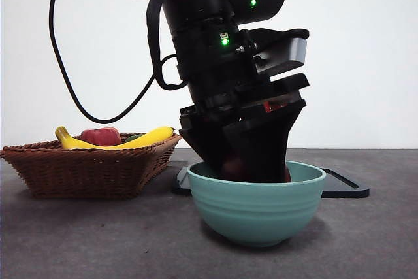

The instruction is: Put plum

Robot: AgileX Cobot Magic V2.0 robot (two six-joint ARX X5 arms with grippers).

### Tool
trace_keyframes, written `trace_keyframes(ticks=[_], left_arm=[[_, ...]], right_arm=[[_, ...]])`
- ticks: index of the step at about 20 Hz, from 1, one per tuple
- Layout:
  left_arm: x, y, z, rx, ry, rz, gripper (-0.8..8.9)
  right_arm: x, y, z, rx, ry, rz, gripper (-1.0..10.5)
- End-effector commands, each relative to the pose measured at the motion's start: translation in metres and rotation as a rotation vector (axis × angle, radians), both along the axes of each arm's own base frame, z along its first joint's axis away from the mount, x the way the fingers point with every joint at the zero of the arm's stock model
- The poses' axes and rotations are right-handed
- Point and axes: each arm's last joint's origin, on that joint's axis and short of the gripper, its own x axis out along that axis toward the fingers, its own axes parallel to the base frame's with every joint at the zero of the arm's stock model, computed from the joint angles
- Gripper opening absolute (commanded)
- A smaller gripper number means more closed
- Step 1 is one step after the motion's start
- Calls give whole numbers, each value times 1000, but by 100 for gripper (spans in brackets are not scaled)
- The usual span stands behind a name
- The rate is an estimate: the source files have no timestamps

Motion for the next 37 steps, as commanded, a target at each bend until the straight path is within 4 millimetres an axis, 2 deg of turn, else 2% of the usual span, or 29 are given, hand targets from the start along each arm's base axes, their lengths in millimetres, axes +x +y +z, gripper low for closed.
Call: trace_keyframes(ticks=[1,12,14,17,21,26,30,33,37], left_arm=[[-2,-8,-1,-4,-10,-26,357],[-2,-7,2,-8,-10,-18,383],[-2,-5,11,-30,-26,-16,383],[-1,3,34,-94,-72,4,383],[6,35,81,-206,-138,117,383],[10,102,147,-367,-263,307,383],[-4,155,178,-436,-304,415,384],[-23,184,172,-495,-289,448,383],[-61,207,132,-550,-157,409,383]], right_arm=[[1,1,6,10,-15,-1,409],[1,1,6,10,-15,-1,410],[1,1,6,10,-15,-1,409],[1,1,6,10,-15,-1,410],[1,1,6,10,-15,-1,410],[1,1,6,10,-15,-1,410],[1,1,6,10,-15,-1,409],[1,1,5,10,-15,-1,410],[1,1,5,11,-14,-1,409]])
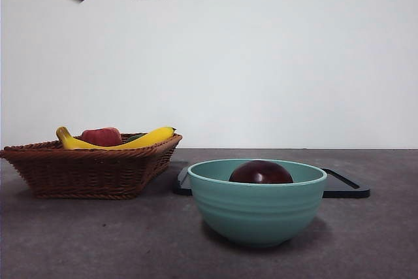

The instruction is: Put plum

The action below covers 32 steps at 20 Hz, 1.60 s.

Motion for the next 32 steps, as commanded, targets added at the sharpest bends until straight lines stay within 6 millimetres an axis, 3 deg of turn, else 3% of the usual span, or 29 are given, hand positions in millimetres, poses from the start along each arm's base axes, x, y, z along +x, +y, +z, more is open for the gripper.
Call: trace_keyframes(ticks=[1,6,15,20,23,28,32], left_arm=[[-19,5,-18,-74,64,-91,382],[-46,14,-29,-148,164,-218,374],[-50,16,-26,-156,146,-219,374],[-50,16,-26,-155,146,-220,374],[-50,16,-26,-155,146,-220,374],[-50,16,-26,-155,145,-220,374],[-50,16,-26,-155,146,-220,374]], right_arm=[[1,1,5,11,-13,1,410],[0,1,3,6,15,1,410],[2,11,-14,21,108,29,409],[25,33,-65,55,222,35,406],[41,52,-96,44,253,37,324],[64,80,-128,-42,277,29,311],[76,95,-148,-99,274,12,207]])
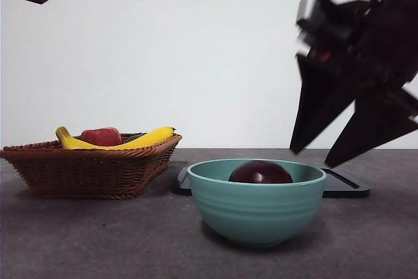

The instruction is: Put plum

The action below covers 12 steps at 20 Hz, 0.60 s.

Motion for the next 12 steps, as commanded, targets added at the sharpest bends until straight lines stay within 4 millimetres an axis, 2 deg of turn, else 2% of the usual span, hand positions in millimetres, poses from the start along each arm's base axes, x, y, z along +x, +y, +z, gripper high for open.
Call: trace_keyframes(ticks=[1,4,7,10,11,12], left_arm=[[1,-1,2,-9,-3,-5,374],[1,-1,2,-9,-3,-5,374],[1,-1,2,-9,-3,-5,374],[1,-1,3,-9,-5,-5,374],[1,-1,2,-9,-4,-5,374],[1,-1,2,-9,-4,-5,374]], right_arm=[[5,8,-8,-23,-4,-17,201],[9,12,-15,-34,0,-26,191],[11,15,-20,-37,11,-17,106],[11,18,-19,-16,0,-10,73],[12,18,-19,-7,0,-5,5],[12,19,-18,2,2,-1,5]])
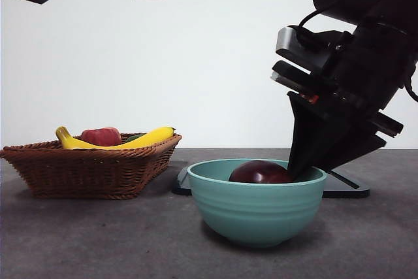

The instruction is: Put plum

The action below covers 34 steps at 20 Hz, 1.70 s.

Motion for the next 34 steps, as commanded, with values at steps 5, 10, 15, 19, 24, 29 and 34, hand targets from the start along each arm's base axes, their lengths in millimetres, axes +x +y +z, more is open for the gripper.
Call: trace_keyframes(ticks=[5,10,15,19,24,29,34], left_arm=[[1,-1,2,-8,-6,-7,374],[1,-1,2,-8,-6,-7,374],[1,-1,2,-8,-6,-7,374],[1,-1,2,-7,-5,-7,374],[1,-1,2,-8,-6,-7,374],[1,-1,2,-8,-6,-7,374],[1,-1,2,-8,-6,-7,374]], right_arm=[[8,8,12,33,-32,-5,5],[32,6,49,-7,-178,-110,5],[85,-2,60,-24,-213,-219,5],[124,-2,42,-60,-179,-244,5],[143,-3,17,-92,-135,-263,5],[142,-3,15,-99,-119,-252,41],[139,-5,27,-95,-145,-273,171]])
